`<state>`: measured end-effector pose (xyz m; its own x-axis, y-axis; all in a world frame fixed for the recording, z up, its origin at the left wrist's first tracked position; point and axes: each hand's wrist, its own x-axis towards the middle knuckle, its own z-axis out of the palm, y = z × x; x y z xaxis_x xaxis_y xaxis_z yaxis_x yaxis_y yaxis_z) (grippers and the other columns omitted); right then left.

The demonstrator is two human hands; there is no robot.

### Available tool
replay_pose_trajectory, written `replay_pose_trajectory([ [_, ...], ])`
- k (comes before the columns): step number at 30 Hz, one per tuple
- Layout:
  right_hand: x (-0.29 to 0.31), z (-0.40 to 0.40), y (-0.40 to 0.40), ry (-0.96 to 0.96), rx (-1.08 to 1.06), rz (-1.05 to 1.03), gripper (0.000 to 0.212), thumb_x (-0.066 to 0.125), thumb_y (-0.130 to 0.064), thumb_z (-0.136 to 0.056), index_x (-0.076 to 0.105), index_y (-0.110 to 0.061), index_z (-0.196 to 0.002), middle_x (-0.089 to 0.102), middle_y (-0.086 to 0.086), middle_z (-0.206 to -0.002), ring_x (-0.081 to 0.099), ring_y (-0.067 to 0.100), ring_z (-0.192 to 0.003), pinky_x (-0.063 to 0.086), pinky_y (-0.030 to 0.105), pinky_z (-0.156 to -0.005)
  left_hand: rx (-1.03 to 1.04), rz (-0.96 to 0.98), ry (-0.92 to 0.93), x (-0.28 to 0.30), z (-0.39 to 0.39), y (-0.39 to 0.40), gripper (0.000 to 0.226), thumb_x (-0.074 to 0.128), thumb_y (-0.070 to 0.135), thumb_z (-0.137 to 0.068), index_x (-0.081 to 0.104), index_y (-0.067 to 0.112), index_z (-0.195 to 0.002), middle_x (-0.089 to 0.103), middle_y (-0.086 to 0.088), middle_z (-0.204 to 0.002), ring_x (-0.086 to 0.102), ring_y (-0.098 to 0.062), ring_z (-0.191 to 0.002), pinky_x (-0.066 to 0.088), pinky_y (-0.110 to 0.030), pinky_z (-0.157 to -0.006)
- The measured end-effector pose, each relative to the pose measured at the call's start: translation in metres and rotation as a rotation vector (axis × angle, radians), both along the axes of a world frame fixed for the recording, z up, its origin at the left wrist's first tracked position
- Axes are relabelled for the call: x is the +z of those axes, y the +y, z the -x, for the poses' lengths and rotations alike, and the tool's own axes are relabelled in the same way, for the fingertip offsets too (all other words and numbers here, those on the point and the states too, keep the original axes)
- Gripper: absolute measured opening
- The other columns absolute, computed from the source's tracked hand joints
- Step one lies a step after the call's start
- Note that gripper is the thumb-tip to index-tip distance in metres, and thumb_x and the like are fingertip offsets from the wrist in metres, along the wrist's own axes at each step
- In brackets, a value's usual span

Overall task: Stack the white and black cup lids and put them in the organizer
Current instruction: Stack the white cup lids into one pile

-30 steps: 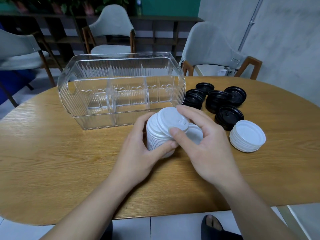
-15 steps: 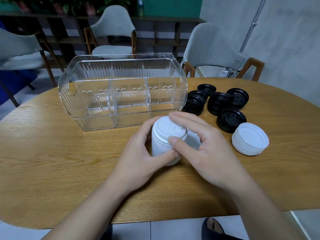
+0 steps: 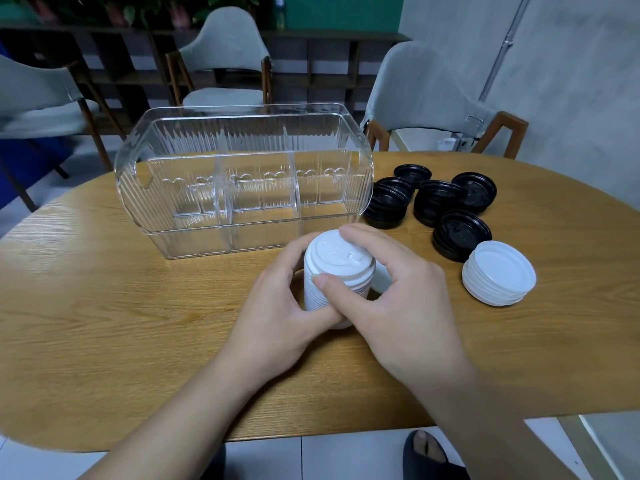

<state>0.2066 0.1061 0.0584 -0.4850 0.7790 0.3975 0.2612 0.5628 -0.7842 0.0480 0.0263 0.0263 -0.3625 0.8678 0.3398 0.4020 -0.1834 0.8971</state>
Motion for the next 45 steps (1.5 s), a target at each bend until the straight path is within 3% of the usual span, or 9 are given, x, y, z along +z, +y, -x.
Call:
replay_pose_trajectory([
  [3,0.001,-0.002,0.002,0.017,0.030,0.054,0.058,0.093,-0.032,-0.085,0.074,-0.030,-0.139,0.070,-0.029,-0.134,0.059,-0.012,-0.131,0.044,0.009,-0.108,0.016,0.000,-0.006,0.000,-0.001,0.000,0.074,0.094,0.018,-0.079,0.064,0.031,-0.145,0.077,0.019,-0.133,0.072,-0.010,-0.129,0.055,-0.029,-0.107],
  [8,0.009,-0.010,0.016,-0.018,0.174,0.214,0.055,0.090,-0.035,-0.090,0.071,-0.039,-0.142,0.071,-0.029,-0.136,0.062,-0.004,-0.134,0.050,0.035,-0.118,0.019,0.017,-0.019,0.003,0.000,-0.001,0.072,0.099,0.015,-0.080,0.065,0.031,-0.141,0.078,0.017,-0.129,0.073,-0.010,-0.124,0.055,-0.025,-0.104],
  [19,0.004,-0.007,0.013,0.022,0.139,0.205,0.062,0.092,-0.035,-0.086,0.070,-0.038,-0.144,0.071,-0.030,-0.136,0.062,-0.004,-0.134,0.051,0.035,-0.117,0.038,0.013,0.030,-0.004,0.002,0.001,0.092,0.097,0.035,-0.081,0.053,0.031,-0.162,0.067,0.021,-0.151,0.065,-0.010,-0.142,0.053,-0.044,-0.119],
  [23,-0.003,-0.002,0.006,0.087,0.082,0.228,0.064,0.094,-0.033,-0.084,0.071,-0.036,-0.144,0.071,-0.029,-0.137,0.061,-0.005,-0.136,0.051,0.032,-0.117,0.062,0.013,0.044,-0.004,0.000,0.001,0.091,0.090,0.049,-0.077,0.054,0.033,-0.160,0.067,0.024,-0.149,0.065,-0.008,-0.140,0.053,-0.042,-0.117],
  [29,-0.007,-0.007,0.013,0.132,0.190,0.308,0.077,0.090,-0.031,-0.090,0.056,-0.034,-0.159,0.064,-0.025,-0.151,0.057,-0.002,-0.143,0.047,0.038,-0.123,0.084,-0.007,0.065,-0.002,-0.001,0.002,0.075,0.094,0.030,-0.084,0.059,0.031,-0.150,0.071,0.024,-0.140,0.068,-0.006,-0.133,0.054,-0.026,-0.110],
  [31,-0.008,-0.011,0.020,0.159,0.166,0.286,0.065,0.083,-0.036,-0.097,0.058,-0.032,-0.157,0.065,-0.023,-0.150,0.059,-0.002,-0.142,0.048,0.041,-0.122,0.135,-0.009,0.065,-0.005,0.003,0.003,0.075,0.095,0.033,-0.085,0.058,0.031,-0.149,0.071,0.023,-0.140,0.068,-0.006,-0.133,0.054,-0.030,-0.112],
  [34,-0.008,-0.024,0.035,0.004,-0.010,0.120,0.042,0.074,-0.043,-0.102,0.070,-0.035,-0.143,0.071,-0.025,-0.136,0.062,-0.005,-0.132,0.051,0.036,-0.116,0.210,0.017,0.049,-0.007,0.009,0.004,0.081,0.096,0.042,-0.085,0.053,0.034,-0.154,0.066,0.022,-0.147,0.063,-0.005,-0.139,0.051,-0.040,-0.119],
  [39,-0.026,-0.034,0.047,-0.423,-0.082,-0.130,0.039,0.085,-0.046,-0.092,0.078,-0.029,-0.126,0.066,-0.021,-0.122,0.059,0.008,-0.120,0.044,0.043,-0.115,0.239,0.024,0.054,-0.006,0.009,0.005,0.080,0.093,0.043,-0.089,0.050,0.036,-0.155,0.063,0.026,-0.148,0.061,-0.001,-0.139,0.051,-0.042,-0.120],
  [45,-0.035,-0.033,0.047,-0.556,-0.125,-0.276,0.011,0.084,-0.033,-0.096,0.084,-0.027,-0.105,0.069,-0.014,-0.107,0.060,0.018,-0.106,0.037,0.038,-0.108,0.242,0.027,0.051,-0.005,0.009,0.005,0.080,0.092,0.044,-0.089,0.050,0.036,-0.156,0.063,0.027,-0.147,0.061,0.001,-0.139,0.051,-0.038,-0.119],
])
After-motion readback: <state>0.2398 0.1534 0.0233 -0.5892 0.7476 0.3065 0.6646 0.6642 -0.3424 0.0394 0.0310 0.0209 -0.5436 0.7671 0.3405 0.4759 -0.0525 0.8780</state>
